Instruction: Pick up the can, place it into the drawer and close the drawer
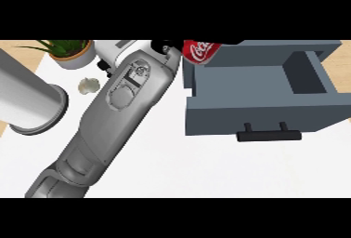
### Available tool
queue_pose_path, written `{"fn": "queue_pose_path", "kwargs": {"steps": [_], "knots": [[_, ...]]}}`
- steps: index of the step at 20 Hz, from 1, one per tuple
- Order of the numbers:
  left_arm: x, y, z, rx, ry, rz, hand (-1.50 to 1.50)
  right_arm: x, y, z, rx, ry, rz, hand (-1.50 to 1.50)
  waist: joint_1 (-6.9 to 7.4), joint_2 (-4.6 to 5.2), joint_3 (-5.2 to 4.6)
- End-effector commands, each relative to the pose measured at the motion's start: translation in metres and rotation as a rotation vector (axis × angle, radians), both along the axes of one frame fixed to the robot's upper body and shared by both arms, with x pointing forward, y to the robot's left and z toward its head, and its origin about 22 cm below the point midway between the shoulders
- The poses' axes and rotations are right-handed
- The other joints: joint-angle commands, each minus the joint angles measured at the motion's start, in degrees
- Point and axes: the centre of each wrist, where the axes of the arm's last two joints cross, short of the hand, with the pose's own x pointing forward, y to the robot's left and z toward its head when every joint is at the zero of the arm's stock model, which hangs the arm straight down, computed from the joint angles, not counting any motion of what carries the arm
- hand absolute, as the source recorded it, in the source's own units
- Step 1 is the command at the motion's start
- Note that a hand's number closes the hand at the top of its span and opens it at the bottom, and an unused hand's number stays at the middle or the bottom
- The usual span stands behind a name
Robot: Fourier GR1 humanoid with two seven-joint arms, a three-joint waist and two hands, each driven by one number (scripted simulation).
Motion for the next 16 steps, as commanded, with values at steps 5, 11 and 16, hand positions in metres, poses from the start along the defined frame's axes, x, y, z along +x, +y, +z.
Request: {"fn": "queue_pose_path", "kwargs": {"steps": [5,11,16], "knots": [[0.016,-0.030,0.013,0.036,0.019,0.025,1.50,0.019,0.003,0.000,0.001,0.006,0.005,-1.50,-0.93,0.37,0.03],[0.019,-0.042,0.017,0.069,0.037,0.012,1.50,0.007,0.005,0.004,-0.001,-0.012,0.031,-1.50,-1.42,0.29,0.04],[0.025,-0.047,0.013,0.112,0.018,0.030,1.50,0.021,0.010,0.007,-0.017,-0.017,0.037,-1.50,-2.33,0.67,0.08]]}}
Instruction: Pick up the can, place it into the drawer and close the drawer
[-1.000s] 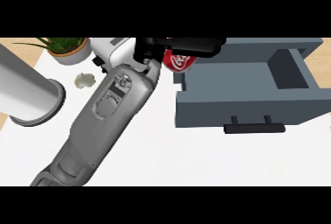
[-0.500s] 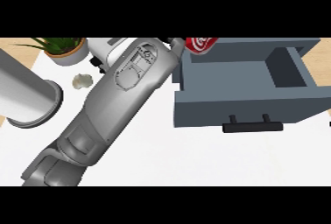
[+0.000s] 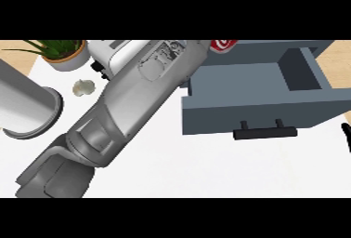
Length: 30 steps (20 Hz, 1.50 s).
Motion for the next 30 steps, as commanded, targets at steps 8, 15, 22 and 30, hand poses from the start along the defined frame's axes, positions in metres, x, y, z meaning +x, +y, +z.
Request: {"fn": "queue_pose_path", "kwargs": {"steps": [8,15,22,30], "knots": [[0.011,0.004,-0.033,0.075,0.001,0.031,1.50,0.004,0.002,-0.008,-0.006,0.009,0.016,-1.50,-1.27,0.39,0.03],[0.010,-0.006,-0.019,0.090,-0.014,0.087,1.50,0.026,-0.001,-0.002,-0.015,-0.019,0.014,-1.50,-3.03,0.90,0.11],[0.013,0.006,-0.055,0.153,-0.047,0.093,1.50,0.030,0.010,0.005,-0.006,-0.014,0.041,-1.50,-3.79,1.13,0.08],[0.019,0.014,-0.064,0.175,-0.044,0.172,-1.50,0.030,0.007,0.010,-0.033,-0.048,0.042,-1.50,-3.82,1.19,0.07]]}}
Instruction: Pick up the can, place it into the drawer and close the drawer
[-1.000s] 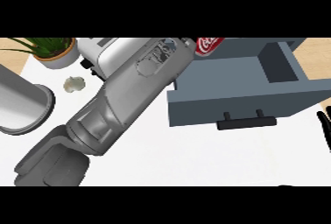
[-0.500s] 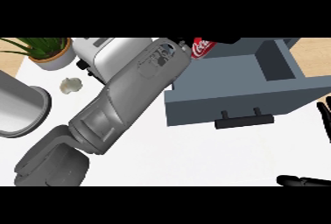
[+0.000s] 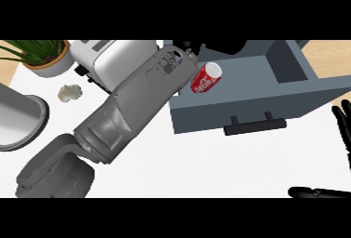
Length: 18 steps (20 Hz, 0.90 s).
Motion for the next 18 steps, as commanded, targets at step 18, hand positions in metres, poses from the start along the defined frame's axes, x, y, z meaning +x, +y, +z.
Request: {"fn": "queue_pose_path", "kwargs": {"steps": [18], "knots": [[-0.003,0.005,-0.019,-0.121,0.010,0.075,-1.50,-0.005,0.001,0.036,-0.304,-0.129,-0.031,-1.50,0.66,-0.02,-0.11]]}}
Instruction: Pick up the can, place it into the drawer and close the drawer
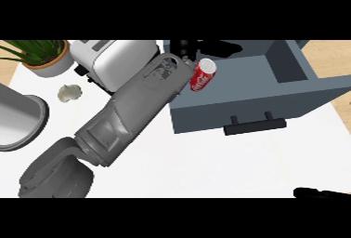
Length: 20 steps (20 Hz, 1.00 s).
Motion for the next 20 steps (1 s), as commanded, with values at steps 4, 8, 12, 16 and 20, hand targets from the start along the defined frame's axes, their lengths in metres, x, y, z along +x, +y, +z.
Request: {"fn": "queue_pose_path", "kwargs": {"steps": [4,8,12,16,20], "knots": [[-0.004,-0.004,0.006,-0.087,-0.004,-0.025,-1.50,0.003,0.007,0.016,-0.221,-0.083,0.009,-1.50,1.46,-0.22,-0.04],[-0.003,-0.010,0.020,-0.110,-0.026,-0.006,-1.50,0.016,0.011,0.010,-0.320,-0.089,0.009,-1.50,2.21,-0.30,0.01],[-0.005,-0.014,0.024,-0.115,-0.057,0.006,-1.50,0.014,0.019,0.014,-0.500,-0.102,-0.029,-1.50,2.87,-0.68,-0.03],[-0.005,-0.017,0.031,-0.098,-0.045,-0.012,-1.50,0.028,0.032,0.002,-0.668,-0.075,-0.068,-1.50,5.21,-1.12,-0.06],[-0.009,-0.019,0.032,-0.129,-0.034,-0.018,-1.50,0.042,0.053,-0.013,-0.777,-0.065,-0.078,-1.50,6.42,-1.44,-0.09]]}}
